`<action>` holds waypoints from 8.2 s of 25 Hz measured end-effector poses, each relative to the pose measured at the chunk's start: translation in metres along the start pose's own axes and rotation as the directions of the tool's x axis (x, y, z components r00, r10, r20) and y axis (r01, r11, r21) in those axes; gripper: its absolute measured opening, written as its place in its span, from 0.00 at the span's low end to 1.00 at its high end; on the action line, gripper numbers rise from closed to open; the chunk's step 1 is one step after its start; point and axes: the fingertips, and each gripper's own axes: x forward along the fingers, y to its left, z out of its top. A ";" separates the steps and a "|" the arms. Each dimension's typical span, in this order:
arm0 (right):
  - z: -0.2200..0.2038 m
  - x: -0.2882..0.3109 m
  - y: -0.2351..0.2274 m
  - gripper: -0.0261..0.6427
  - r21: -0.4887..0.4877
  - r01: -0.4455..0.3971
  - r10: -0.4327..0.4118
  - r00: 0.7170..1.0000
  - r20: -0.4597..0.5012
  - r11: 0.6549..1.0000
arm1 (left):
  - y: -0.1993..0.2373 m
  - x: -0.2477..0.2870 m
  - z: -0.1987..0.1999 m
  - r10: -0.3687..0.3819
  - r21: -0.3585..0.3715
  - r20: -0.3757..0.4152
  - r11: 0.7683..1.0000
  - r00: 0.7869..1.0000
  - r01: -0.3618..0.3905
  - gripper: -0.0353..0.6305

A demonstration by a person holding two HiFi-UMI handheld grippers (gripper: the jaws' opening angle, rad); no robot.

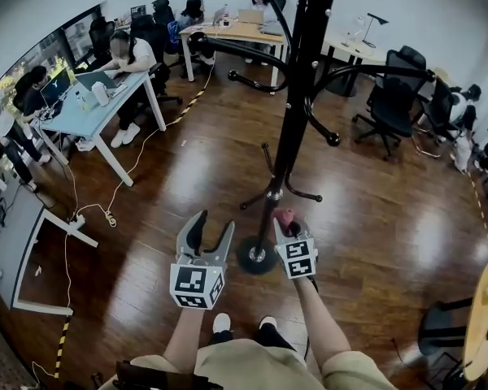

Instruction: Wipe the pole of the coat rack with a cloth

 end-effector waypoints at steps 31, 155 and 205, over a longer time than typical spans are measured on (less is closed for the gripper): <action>-0.045 0.069 -0.010 0.12 -0.216 0.188 -0.062 0.872 0.486 0.958 | 0.045 0.049 -0.218 -0.003 0.048 0.093 0.999 0.996 -0.001 0.38; 0.003 0.038 -0.043 0.12 -0.571 0.257 0.278 0.676 0.683 0.780 | 0.034 0.132 -0.555 -0.295 0.097 0.141 0.954 0.945 0.283 0.41; -0.539 0.260 0.031 0.11 -0.378 -0.125 0.192 0.970 0.146 0.918 | 0.041 0.134 -0.628 -0.307 0.012 -0.003 0.951 0.952 0.307 0.45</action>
